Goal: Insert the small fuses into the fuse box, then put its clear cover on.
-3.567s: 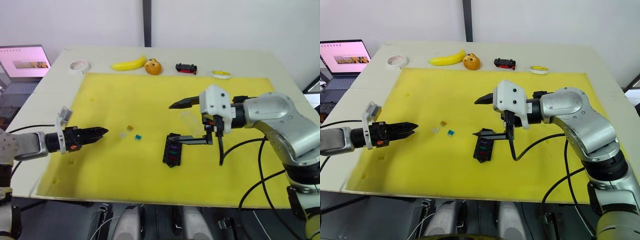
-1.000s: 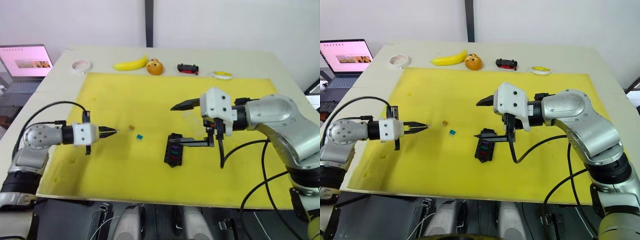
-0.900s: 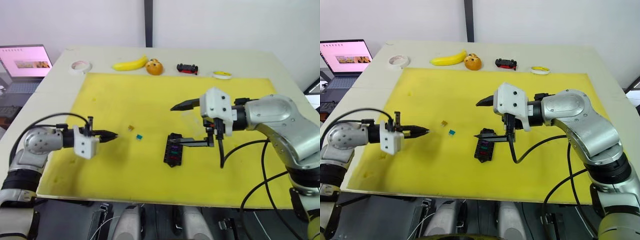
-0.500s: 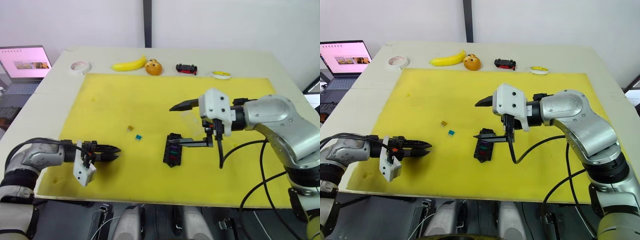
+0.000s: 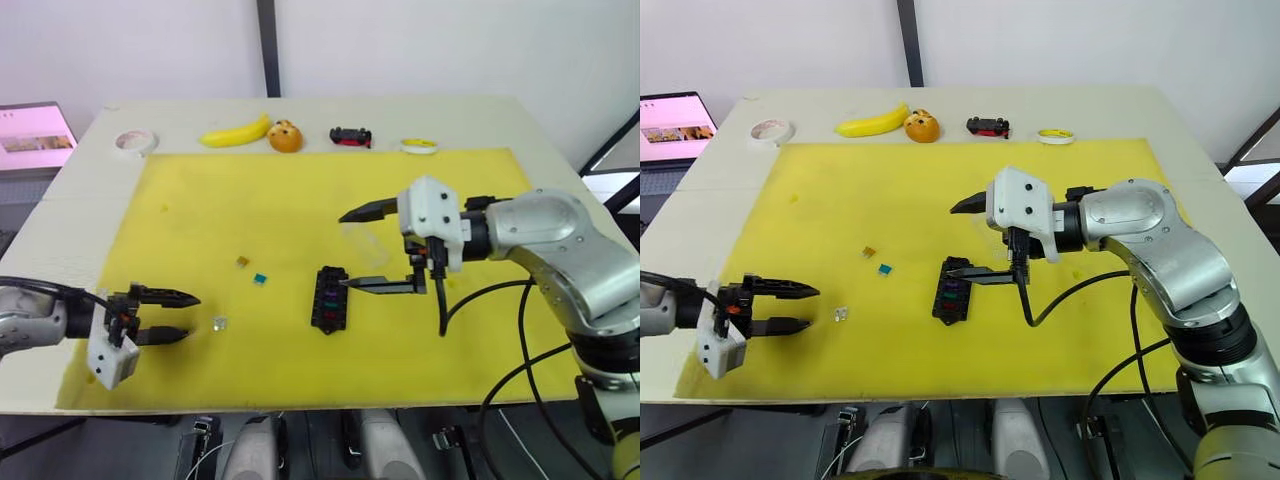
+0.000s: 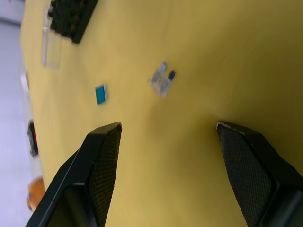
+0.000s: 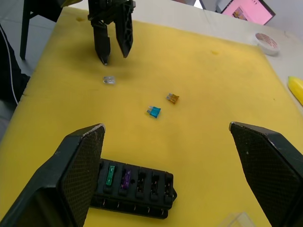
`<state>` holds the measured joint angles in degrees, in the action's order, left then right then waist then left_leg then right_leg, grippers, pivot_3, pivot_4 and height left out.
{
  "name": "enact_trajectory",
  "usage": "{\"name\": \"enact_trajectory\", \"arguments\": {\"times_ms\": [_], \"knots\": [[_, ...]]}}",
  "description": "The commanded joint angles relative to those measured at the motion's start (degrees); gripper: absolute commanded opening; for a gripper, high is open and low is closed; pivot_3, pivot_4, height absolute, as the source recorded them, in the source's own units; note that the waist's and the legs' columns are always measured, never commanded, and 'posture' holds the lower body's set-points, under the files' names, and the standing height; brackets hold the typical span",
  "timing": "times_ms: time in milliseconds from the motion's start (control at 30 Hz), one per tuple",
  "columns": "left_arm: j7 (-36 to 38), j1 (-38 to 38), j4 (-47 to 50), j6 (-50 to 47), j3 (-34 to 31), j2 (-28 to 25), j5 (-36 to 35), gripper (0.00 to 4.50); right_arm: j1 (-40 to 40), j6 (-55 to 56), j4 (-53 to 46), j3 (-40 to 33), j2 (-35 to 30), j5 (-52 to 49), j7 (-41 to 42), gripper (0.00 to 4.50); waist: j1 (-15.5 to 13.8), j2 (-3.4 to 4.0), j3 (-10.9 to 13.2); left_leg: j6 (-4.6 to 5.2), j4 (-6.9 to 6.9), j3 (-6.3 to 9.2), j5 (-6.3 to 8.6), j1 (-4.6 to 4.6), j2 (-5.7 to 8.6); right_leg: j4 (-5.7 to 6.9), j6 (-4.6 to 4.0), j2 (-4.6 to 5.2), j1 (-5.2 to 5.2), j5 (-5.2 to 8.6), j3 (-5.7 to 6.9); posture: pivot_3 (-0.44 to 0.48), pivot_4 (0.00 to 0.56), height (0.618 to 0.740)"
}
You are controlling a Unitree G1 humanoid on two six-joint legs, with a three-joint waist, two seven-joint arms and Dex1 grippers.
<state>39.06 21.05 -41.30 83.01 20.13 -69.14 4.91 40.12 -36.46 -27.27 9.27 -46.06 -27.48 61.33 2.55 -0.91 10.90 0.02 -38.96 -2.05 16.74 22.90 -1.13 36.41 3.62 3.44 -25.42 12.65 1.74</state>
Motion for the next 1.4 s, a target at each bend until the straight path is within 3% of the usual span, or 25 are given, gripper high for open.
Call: {"name": "enact_trajectory", "arguments": {"times_ms": [33,133,200,267,400,533,633,933,1033,1133,1300,1400], "knots": [[13.34,-8.95,12.08,-24.60,0.04,-4.74,-27.25,3.37,1.08,1.20,-0.86,-0.79,-0.11,0.04,0.60,4.50,-0.02,0.02,0.01,-0.01,-0.01,-0.01,0.00,0.00,0.00,0.01,0.00,0.03,0.00,0.00,-0.03,0.000,0.150,0.737],[19.85,-24.24,32.73,-58.71,-6.71,-13.27,-57.35,3.37,1.12,1.33,-0.64,-0.54,-0.02,0.14,0.95,4.50,-0.04,-0.02,0.03,-0.02,-0.08,0.04,0.00,0.05,0.00,0.00,-0.01,0.09,0.00,0.00,-0.03,0.000,0.150,0.737],[20.75,-31.67,41.64,-77.66,-13.46,-17.36,-73.73,3.37,1.29,1.36,-0.48,-0.31,0.14,0.11,1.14,4.50,-0.12,-0.02,0.06,-0.03,-0.12,0.11,0.00,0.13,0.01,-0.03,-0.01,0.10,-0.01,0.01,-0.03,0.000,0.150,0.737],[19.39,-36.63,46.77,-95.18,-22.30,-18.23,-88.40,3.37,1.49,1.41,-0.26,0.02,0.43,0.11,1.27,4.50,-0.83,0.08,0.09,-0.05,-0.14,0.18,-0.01,0.10,0.11,-0.05,-0.01,0.15,0.06,0.01,0.01,0.000,0.150,0.737],[13.94,-41.72,49.49,-118.68,-35.75,-15.47,-101.87,3.37,1.64,1.28,-0.35,0.37,0.71,0.01,1.29,4.50,-1.64,0.07,0.09,-0.04,-0.17,0.16,-0.01,0.06,0.21,-0.06,0.02,0.01,0.11,0.03,0.09,0.000,0.150,0.737],[2.42,-45.34,52.28,-132.22,-41.66,-10.85,-114.70,3.37,1.68,0.80,-0.64,0.40,0.83,-0.21,1.19,4.50,-1.65,0.07,0.09,-0.04,-0.15,0.14,-0.01,0.04,0.22,-0.04,0.04,-0.01,0.09,0.04,0.05,0.000,0.150,0.737],[-6.70,-45.23,54.24,-136.02,-42.47,-4.55,-117.90,3.37,1.61,0.23,-1.06,0.29,0.89,-0.51,0.93,4.50,-1.75,0.06,0.09,-0.04,-0.14,0.15,-0.01,0.01,0.22,-0.03,0.04,0.03,0.11,0.04,0.02,0.000,0.150,0.737],[-23.57,-39.70,53.90,-140.88,-39.35,12.27,-117.91,3.37,1.50,-0.87,-2.20,-0.21,0.83,-1.29,0.56,4.50,-2.08,0.02,0.05,-0.05,-0.16,0.17,-0.01,-0.09,0.31,-0.06,0.00,0.08,0.27,0.04,0.02,0.000,0.150,0.737],[-26.78,-36.43,52.07,-142.32,-38.81,15.53,-117.91,2.49,2.09,-2.35,-2.51,-0.50,0.78,-2.71,0.67,4.50,-2.02,-0.03,0.03,-0.05,-0.16,0.20,-0.01,-0.12,0.30,-0.07,0.00,0.07,0.31,0.04,0.02,0.000,0.150,0.737],[-27.29,-34.12,50.66,-144.93,-39.30,17.34,-117.91,1.06,3.09,-4.99,-2.80,-0.77,0.65,-5.47,1.46,4.50,-1.96,-0.03,0.03,-0.05,-0.15,0.18,-0.01,-0.17,0.30,-0.07,0.00,0.06,0.34,0.04,0.02,0.000,0.150,0.737],[-27.06,-30.73,46.42,-150.12,-39.52,17.75,-117.91,1.06,7.76,-16.44,-1.95,-1.15,5.47,-15.40,-1.81,4.50,-1.76,-0.04,0.02,-0.04,-0.14,0.17,-0.01,-0.23,0.27,-0.05,-0.01,0.09,0.35,0.04,0.00,0.000,0.150,0.737],[-26.81,-28.29,43.76,-152.77,-38.75,17.24,-117.91,1.06,9.97,-18.64,-1.07,-0.30,7.26,-16.26,-3.22,4.50,-1.84,-0.04,0.02,-0.04,-0.12,0.20,-0.01,-0.27,0.25,-0.01,-0.08,0.10,0.37,0.08,0.00,0.000,0.150,0.737]]}}
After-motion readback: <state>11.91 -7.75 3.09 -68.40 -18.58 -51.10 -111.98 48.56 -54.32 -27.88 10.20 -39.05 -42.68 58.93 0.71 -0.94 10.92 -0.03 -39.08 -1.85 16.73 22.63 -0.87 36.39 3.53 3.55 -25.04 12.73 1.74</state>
